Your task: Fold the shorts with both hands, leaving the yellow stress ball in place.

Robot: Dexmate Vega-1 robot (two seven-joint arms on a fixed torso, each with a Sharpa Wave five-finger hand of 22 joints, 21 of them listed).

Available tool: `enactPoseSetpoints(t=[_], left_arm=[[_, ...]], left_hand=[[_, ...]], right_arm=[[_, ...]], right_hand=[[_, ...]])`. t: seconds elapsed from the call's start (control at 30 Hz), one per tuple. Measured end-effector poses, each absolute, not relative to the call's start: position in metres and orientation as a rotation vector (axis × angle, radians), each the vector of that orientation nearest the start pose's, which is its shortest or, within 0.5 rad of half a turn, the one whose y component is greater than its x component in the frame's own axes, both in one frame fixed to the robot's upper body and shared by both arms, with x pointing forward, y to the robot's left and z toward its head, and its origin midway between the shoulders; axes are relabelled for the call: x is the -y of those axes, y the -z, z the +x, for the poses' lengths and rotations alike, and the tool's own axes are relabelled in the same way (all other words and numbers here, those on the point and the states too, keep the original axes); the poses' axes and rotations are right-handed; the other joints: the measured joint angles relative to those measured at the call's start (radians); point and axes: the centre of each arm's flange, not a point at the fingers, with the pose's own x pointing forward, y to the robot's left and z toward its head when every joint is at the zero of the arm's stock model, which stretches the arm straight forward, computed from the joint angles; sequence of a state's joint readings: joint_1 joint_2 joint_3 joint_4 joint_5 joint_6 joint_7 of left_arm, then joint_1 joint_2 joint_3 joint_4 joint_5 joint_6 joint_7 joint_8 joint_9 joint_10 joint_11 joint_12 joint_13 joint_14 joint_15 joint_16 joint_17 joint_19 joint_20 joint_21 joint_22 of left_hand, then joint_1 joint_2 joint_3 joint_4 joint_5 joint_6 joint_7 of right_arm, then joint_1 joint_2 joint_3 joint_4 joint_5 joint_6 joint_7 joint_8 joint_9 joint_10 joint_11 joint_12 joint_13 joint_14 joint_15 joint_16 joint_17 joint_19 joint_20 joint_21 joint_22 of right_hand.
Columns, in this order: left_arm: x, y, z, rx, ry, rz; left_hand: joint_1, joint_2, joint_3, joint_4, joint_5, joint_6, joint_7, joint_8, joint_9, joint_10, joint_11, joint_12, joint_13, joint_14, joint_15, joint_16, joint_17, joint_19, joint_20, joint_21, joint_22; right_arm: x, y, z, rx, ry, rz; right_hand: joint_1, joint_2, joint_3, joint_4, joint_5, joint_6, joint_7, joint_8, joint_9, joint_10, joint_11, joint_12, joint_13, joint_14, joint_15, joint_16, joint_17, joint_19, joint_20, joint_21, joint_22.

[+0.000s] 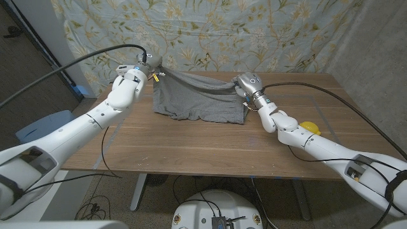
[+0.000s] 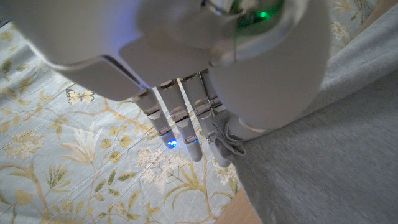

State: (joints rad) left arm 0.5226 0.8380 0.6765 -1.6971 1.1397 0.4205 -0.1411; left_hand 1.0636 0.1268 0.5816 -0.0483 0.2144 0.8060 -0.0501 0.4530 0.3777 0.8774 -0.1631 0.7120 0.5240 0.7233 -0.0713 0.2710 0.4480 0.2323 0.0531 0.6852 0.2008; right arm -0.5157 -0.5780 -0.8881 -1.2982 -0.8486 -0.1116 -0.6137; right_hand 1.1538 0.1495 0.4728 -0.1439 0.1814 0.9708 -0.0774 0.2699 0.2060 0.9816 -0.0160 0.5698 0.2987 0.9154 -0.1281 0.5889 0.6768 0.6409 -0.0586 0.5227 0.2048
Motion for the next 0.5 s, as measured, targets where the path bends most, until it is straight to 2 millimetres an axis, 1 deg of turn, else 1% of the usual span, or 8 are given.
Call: enactPoseSetpoints(t=[0.03,0.07,0.17,0.27,0.37,0.4,0.47,0.5], left_arm=[[-0.279,-0.151,0.600,0.512,-0.603,1.957],[-0.277,-0.149,0.609,0.498,-0.593,1.966],[-0.275,-0.148,0.614,0.487,-0.591,1.983],[-0.271,-0.145,0.621,0.473,-0.588,2.011],[-0.268,-0.142,0.626,0.465,-0.587,2.033],[-0.268,-0.142,0.625,0.463,-0.592,2.038],[-0.265,-0.137,0.633,0.445,-0.590,2.070],[-0.265,-0.137,0.633,0.444,-0.592,2.071]], left_hand=[[0.000,0.000,0.000,0.000,-0.002,0.000,0.000,0.000,-0.003,0.000,0.000,-0.003,-0.003,0.000,0.000,0.000,-0.002,-0.001,0.001,0.004,-0.001],[0.000,0.000,0.000,0.000,-0.002,0.000,0.000,0.000,-0.006,0.000,0.000,-0.004,-0.005,0.000,0.000,0.000,-0.003,-0.001,0.001,0.007,-0.001],[0.000,0.000,-0.004,-0.004,-0.006,0.003,-0.003,0.000,-0.013,0.000,0.000,-0.004,-0.010,0.000,0.000,-0.005,-0.003,-0.001,0.001,0.008,-0.001],[0.000,0.000,-0.005,-0.005,-0.008,0.003,-0.003,0.004,-0.021,0.001,0.001,-0.012,-0.018,0.000,0.000,-0.011,-0.008,-0.006,0.006,0.008,-0.001],[0.000,0.000,-0.014,-0.014,-0.014,0.000,-0.006,0.005,-0.033,0.004,-0.005,-0.029,-0.029,-0.004,0.000,-0.016,-0.012,-0.006,0.006,0.008,-0.001],[0.000,0.000,-0.019,-0.019,-0.015,-0.007,-0.013,0.016,-0.039,0.004,-0.005,-0.037,-0.034,-0.007,0.000,-0.020,-0.012,-0.008,0.004,0.008,-0.001],[0.006,-0.005,-0.026,-0.026,-0.017,-0.018,-0.025,0.024,-0.050,0.004,-0.005,-0.054,-0.044,-0.016,0.003,-0.020,-0.015,-0.016,0.006,0.008,-0.001],[0.031,0.020,-0.030,-0.030,-0.019,-0.026,-0.033,0.023,-0.056,-0.013,-0.003,-0.066,-0.050,-0.023,0.003,-0.023,-0.016,-0.017,0.006,0.012,-0.001]], right_arm=[[0.167,-0.029,0.650,1.063,0.379,-1.551],[0.167,-0.029,0.654,1.043,0.370,-1.566],[0.166,-0.030,0.657,1.027,0.362,-1.581],[0.164,-0.030,0.660,1.003,0.349,-1.602],[0.162,-0.031,0.663,0.984,0.339,-1.619],[0.161,-0.031,0.662,0.987,0.338,-1.619],[0.160,-0.032,0.664,0.961,0.326,-1.635],[0.161,-0.031,0.667,0.934,0.317,-1.647]], right_hand=[[-0.003,0.003,0.003,0.003,0.000,-0.006,0.000,-0.004,-0.001,-0.007,0.000,-0.004,0.028,-0.004,0.003,-0.006,-0.003,0.000,0.000,0.001,0.000],[-0.006,0.006,0.003,0.003,0.000,-0.010,0.001,-0.008,-0.001,-0.011,0.000,-0.011,0.047,-0.005,0.001,-0.011,-0.005,0.000,-0.001,0.005,0.000],[-0.013,0.013,0.008,0.008,-0.001,-0.027,0.003,-0.016,-0.002,-0.026,0.000,-0.026,0.057,-0.015,0.006,-0.026,-0.010,-0.009,-0.002,0.007,-0.001],[-0.031,0.017,0.013,0.013,-0.001,-0.072,0.000,-0.043,-0.003,-0.077,-0.006,-0.057,0.041,-0.051,0.011,-0.066,-0.027,-0.028,0.006,0.012,-0.005],[-0.069,0.004,0.018,0.017,0.000,-0.119,-0.007,-0.067,-0.006,-0.145,-0.016,-0.103,0.018,-0.096,0.025,-0.117,-0.052,-0.046,0.013,0.015,-0.010],[-0.077,-0.003,0.018,0.018,0.000,-0.133,-0.009,-0.073,-0.006,-0.163,-0.017,-0.115,0.013,-0.109,0.030,-0.131,-0.060,-0.050,0.014,0.015,-0.010],[-0.092,-0.018,0.021,0.021,0.000,-0.168,-0.015,-0.082,-0.006,-0.199,-0.019,-0.139,0.003,-0.138,0.037,-0.162,-0.076,-0.060,0.022,0.015,-0.011],[-0.105,-0.021,0.021,0.021,0.000,-0.188,-0.018,-0.085,-0.006,-0.218,-0.020,-0.152,-0.002,-0.156,0.041,-0.179,-0.086,-0.071,0.023,0.015,-0.013]])
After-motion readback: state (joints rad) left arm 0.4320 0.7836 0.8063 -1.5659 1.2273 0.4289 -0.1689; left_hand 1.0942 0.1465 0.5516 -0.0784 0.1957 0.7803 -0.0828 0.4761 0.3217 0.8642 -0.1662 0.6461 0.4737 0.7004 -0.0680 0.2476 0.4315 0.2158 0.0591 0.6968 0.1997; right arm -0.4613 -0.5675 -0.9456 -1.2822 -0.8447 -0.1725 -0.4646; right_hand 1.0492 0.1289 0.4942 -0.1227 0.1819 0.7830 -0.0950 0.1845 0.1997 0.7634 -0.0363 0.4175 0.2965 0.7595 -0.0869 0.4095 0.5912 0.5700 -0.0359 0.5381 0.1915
